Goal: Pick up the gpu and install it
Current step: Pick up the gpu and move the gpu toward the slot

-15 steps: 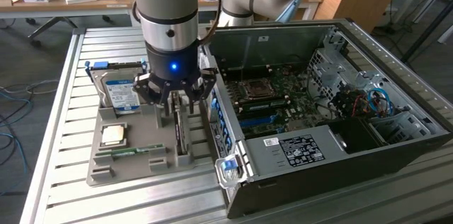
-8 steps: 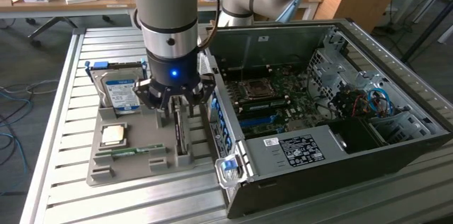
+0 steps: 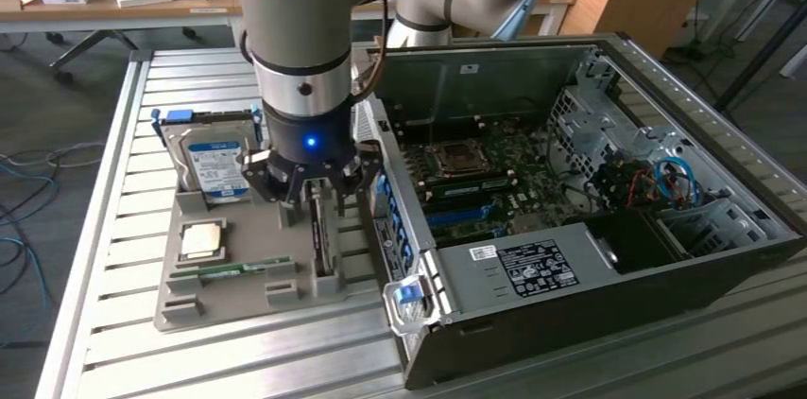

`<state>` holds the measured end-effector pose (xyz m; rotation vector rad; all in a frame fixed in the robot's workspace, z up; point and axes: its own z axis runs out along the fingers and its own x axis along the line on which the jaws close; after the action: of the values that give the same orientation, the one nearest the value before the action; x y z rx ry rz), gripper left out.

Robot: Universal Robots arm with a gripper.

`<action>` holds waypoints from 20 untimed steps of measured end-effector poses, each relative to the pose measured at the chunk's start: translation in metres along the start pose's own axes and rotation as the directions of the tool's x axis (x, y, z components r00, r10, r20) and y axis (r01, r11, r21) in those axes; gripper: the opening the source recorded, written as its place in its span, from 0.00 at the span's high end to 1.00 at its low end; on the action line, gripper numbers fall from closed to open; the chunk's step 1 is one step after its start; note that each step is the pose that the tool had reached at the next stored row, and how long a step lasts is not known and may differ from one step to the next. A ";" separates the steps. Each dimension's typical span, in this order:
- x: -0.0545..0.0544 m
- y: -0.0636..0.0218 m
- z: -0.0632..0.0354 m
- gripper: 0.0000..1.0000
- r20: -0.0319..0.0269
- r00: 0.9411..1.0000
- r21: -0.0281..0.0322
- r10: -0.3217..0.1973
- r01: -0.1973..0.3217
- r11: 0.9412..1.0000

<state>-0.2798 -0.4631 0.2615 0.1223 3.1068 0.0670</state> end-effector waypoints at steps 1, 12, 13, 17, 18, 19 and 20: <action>0.000 -0.0001 0.0014 0.47 0.000 1.000 0.000 0.000 0.000 1.000; 0.001 -0.0006 0.0129 0.47 0.000 1.000 0.000 0.000 0.000 1.000; 0.001 -0.0006 0.0135 0.47 0.000 1.000 0.000 0.000 0.000 1.000; 0.003 -0.0003 0.0155 0.47 0.000 1.000 0.000 0.000 0.000 1.000; 0.003 -0.0002 0.0156 0.47 0.000 1.000 0.000 0.000 0.000 1.000; 0.003 -0.0002 0.0157 0.47 0.000 1.000 0.000 0.000 0.000 1.000; 0.003 -0.0002 0.0157 0.47 0.000 1.000 0.000 0.000 0.000 1.000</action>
<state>-0.2825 -0.4624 0.2456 0.1222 3.1070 0.0666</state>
